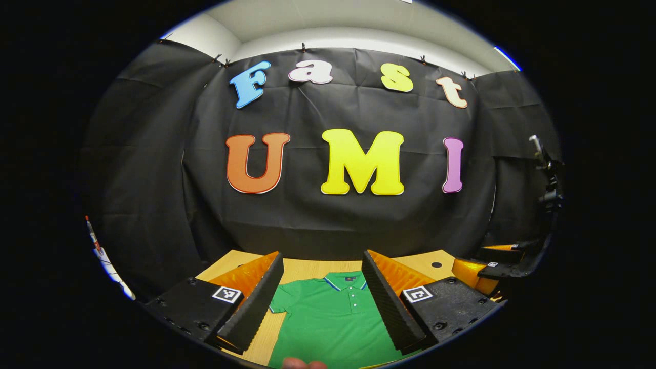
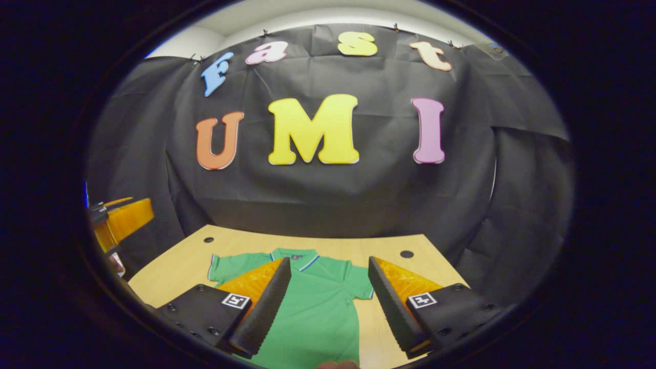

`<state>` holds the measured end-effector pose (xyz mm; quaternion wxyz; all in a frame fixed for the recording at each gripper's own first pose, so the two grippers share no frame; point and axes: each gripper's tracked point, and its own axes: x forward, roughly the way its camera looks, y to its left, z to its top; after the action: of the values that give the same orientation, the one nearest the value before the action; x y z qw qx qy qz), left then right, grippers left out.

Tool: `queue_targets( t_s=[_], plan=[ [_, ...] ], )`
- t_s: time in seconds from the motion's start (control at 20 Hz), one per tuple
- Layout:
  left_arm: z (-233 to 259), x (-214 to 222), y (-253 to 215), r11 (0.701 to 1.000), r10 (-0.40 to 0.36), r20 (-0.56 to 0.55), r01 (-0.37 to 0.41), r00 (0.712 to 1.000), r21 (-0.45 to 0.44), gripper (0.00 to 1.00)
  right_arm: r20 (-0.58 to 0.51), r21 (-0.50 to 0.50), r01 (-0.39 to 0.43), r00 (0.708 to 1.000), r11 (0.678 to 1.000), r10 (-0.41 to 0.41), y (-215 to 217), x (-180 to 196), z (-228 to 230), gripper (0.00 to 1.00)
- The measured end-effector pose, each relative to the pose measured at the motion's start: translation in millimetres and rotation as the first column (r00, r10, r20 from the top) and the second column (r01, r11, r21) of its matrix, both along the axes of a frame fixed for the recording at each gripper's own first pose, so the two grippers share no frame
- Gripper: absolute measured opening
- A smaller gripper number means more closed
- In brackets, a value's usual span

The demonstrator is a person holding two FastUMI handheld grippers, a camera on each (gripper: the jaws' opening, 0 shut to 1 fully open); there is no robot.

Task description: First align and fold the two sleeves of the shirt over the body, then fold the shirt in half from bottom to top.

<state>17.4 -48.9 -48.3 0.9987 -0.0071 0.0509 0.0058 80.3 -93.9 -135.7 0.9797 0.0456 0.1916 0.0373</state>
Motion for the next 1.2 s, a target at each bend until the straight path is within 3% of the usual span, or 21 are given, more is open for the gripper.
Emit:
queue_targets(
  t_s=[0.15,0.35,0.75,1.2],
  plan=[
    [-3,3,4,1.000,0.019,-0.017,-0.019,1.000,0.011,0.98,-0.071,0.027,0.022,0.997,0.999,-0.020,-20,23,-29,0.95],
    [-9,10,0,0.999,0.037,-0.039,-0.037,0.999,0.003,0.98,-0.152,0.020,-0.028,0.988,0.999,0.030,-33,58,-70,0.96],
    [-21,28,-4,0.998,0.059,-0.081,-0.057,0.995,0.019,0.99,-0.327,0.087,-0.029,0.943,0.996,0.056,-52,127,-167,0.97],
    [-46,39,11,0.992,0.126,-0.158,-0.122,0.979,0.035,0.99,-0.425,0.151,0.051,0.905,0.987,0.018,-65,187,-242,0.98]
  ],
)
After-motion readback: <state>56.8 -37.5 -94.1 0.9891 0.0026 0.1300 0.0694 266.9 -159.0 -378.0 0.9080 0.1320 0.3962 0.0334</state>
